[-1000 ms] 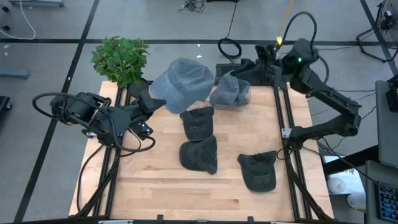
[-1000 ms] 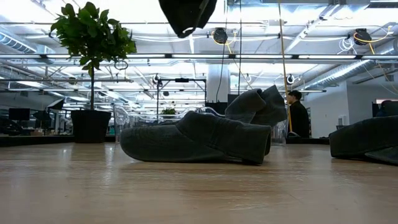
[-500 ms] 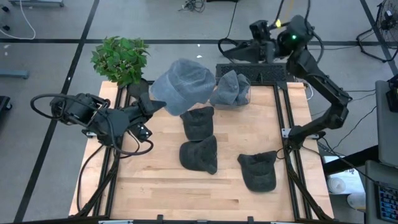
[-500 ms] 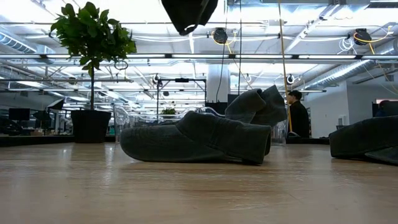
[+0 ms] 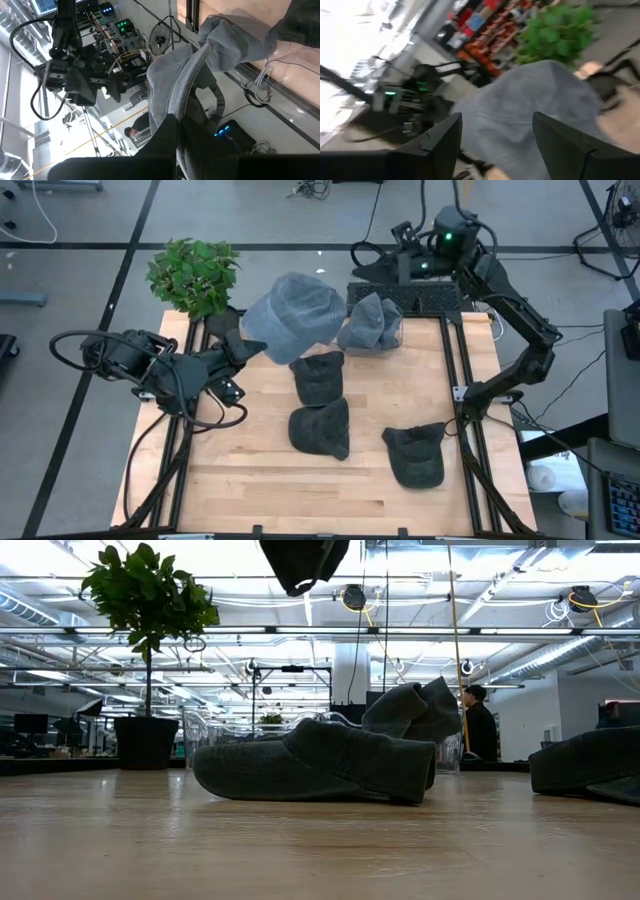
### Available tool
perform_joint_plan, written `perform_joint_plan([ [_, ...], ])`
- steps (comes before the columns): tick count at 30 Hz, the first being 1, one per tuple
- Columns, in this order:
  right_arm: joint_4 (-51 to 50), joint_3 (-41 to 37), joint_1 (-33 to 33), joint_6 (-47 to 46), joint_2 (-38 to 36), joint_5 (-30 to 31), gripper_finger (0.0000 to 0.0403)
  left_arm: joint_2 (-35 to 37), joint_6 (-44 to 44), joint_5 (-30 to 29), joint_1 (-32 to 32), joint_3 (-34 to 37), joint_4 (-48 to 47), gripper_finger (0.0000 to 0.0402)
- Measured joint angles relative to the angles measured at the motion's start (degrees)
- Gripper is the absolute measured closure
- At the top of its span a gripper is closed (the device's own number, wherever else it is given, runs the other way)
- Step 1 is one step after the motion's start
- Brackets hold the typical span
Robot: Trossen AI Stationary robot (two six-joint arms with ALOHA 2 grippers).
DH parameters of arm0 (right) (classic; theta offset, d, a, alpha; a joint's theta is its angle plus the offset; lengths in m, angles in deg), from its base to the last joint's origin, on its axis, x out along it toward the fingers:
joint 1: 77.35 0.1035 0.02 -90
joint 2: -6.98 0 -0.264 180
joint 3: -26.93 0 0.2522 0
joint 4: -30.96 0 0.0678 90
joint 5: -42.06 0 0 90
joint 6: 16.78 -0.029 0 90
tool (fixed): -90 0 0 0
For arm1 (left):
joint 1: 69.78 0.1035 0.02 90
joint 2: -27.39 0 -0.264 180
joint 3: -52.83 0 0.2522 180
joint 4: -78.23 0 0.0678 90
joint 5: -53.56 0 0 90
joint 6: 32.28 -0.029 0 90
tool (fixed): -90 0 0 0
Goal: Pick & Place hat
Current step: Put the blue cap into the right transparent bin
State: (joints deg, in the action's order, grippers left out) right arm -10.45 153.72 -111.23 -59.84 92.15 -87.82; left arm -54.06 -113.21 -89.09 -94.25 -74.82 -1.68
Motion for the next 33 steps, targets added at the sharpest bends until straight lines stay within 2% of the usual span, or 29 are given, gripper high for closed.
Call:
perform_joint_plan([
  [3,-3.77,-0.02,3.03,6.37,-0.43,6.92,0.0172,0.00,0.01,-0.01,0.00,0.00,0.02,0.0394],
  [10,-11.97,-0.03,14.42,19.76,-0.38,28.77,0.0172,0.00,-0.02,-0.06,0.00,0.00,0.02,0.0394],
  [13,-12.70,-0.04,18.06,21.55,-0.51,38.11,0.0172,0.00,-0.77,-0.09,0.00,0.00,0.02,0.0394],
  [16,-13.01,-0.04,18.90,18.12,-0.87,42.53,0.0172,0.00,-2.15,-0.41,0.00,0.00,0.03,0.0394],
  [20,-16.30,0.99,16.73,12.50,-1.39,42.55,0.0172,0.00,-5.20,-0.21,0.00,0.00,0.26,0.0394],
  [24,-17.37,0.98,14.42,9.57,-1.21,39.09,0.0172,0.00,-8.79,1.72,-0.43,0.00,0.58,0.0394],
  [33,-14.34,0.92,14.10,3.88,-1.21,30.93,0.0172,0.00,-16.59,4.61,-1.18,0.00,5.91,0.0394],
])
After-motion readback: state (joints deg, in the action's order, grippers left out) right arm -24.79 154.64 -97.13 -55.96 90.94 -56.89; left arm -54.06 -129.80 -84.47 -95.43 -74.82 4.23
